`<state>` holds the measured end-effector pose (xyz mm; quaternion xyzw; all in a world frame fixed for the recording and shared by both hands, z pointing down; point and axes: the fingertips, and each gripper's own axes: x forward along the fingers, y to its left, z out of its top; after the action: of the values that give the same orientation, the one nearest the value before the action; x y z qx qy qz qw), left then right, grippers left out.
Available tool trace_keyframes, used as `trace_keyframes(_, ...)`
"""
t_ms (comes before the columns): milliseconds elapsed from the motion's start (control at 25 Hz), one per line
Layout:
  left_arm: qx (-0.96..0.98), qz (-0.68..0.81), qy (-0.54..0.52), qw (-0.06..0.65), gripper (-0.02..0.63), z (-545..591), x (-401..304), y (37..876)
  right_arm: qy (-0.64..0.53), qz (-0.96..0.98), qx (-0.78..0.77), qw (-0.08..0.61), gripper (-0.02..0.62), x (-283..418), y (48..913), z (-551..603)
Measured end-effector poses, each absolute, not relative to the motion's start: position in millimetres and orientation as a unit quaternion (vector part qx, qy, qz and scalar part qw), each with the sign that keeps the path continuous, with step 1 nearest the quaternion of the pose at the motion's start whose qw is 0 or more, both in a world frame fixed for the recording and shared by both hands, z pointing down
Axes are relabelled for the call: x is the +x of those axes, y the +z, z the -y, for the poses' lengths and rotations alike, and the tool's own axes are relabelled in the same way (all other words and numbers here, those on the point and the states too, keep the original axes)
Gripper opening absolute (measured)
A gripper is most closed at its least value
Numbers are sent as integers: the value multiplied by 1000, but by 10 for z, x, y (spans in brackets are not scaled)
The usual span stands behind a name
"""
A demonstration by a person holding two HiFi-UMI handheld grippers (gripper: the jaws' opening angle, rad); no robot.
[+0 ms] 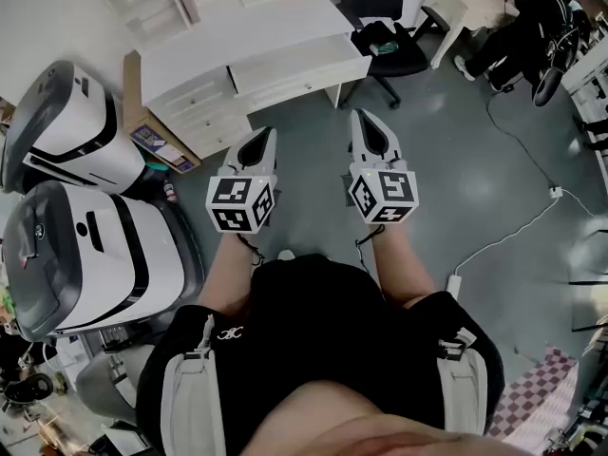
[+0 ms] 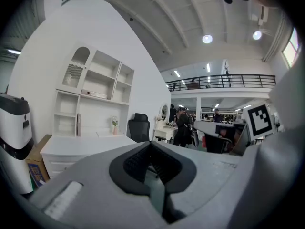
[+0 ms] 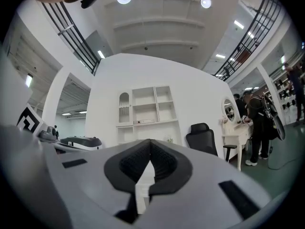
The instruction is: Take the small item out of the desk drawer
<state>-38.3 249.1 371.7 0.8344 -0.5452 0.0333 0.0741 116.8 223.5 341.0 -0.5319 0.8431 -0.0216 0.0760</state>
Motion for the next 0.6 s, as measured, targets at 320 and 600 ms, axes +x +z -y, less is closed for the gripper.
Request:
trace_keyframes(320,844,530,23,73,14,-2338,-645,3713,-12,-837,-544,60,-3,883,3427,-2115)
trace_keyframes(600,859,507,24,68,14,-2231,-950,3743,5,-823,-566,51,-3,492,3456,-2065)
